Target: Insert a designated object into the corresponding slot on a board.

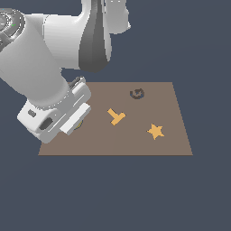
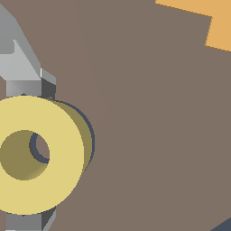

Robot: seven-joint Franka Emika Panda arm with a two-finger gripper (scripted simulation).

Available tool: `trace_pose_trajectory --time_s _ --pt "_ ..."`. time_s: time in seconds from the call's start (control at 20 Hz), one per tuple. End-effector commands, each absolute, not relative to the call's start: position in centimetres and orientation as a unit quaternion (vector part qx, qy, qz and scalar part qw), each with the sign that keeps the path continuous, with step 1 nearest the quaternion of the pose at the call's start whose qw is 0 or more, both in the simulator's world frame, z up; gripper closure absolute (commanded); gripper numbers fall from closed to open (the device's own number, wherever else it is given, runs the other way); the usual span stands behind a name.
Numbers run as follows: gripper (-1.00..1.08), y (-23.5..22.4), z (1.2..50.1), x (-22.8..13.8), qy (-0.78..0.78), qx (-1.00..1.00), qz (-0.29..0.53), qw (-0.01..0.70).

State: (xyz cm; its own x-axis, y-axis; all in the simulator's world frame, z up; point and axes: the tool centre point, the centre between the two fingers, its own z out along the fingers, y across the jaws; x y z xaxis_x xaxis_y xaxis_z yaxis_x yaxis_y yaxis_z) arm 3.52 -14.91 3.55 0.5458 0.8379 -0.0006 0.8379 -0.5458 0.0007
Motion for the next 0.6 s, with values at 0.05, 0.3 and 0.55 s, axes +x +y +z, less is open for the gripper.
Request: trace_pose_trajectory --time_s 0.05,0.3,0.55 --pt "1.08 -14.85 3.07 3.52 0.477 0.879 0.000 0.000" --pt "-0.92 -14.85 3.07 3.52 0.477 0.879 0.000 0.000" --pt "-0.92 -14.85 3.07 3.52 0.477 0.879 0.000 0.000"
